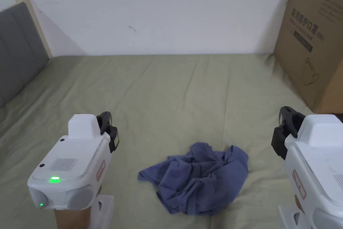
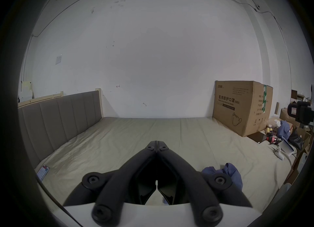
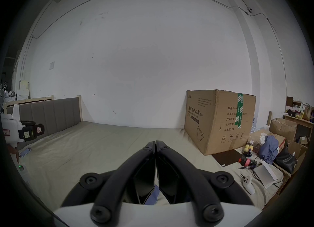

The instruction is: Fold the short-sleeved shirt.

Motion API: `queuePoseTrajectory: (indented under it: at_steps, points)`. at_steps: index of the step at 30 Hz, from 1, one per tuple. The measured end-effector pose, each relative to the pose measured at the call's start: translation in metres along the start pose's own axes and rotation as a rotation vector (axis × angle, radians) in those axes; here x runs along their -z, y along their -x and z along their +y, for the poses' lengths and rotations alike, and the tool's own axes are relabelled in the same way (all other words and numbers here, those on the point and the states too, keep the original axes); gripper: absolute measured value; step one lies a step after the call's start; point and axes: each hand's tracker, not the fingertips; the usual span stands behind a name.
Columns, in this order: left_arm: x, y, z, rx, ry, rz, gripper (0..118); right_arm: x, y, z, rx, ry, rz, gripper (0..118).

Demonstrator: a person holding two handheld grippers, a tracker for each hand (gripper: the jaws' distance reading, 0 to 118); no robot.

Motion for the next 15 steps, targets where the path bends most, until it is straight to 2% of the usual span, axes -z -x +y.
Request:
queuePoseTrajectory:
  at_steps: [6,9,15]
  points:
    - [0.045,-0.002,-0.008,-0.032,0.294,-0.073,0,0.004,0.003,0.001,0.003,0.010,0.005,0]
    - [0.072,-0.003,-0.027,-0.072,0.366,-0.130,0,0.010,0.002,-0.002,0.010,0.028,0.000,0]
    - [0.142,-0.026,-0.081,-0.027,0.593,-0.160,0,0.033,0.000,-0.012,0.014,0.056,-0.009,0]
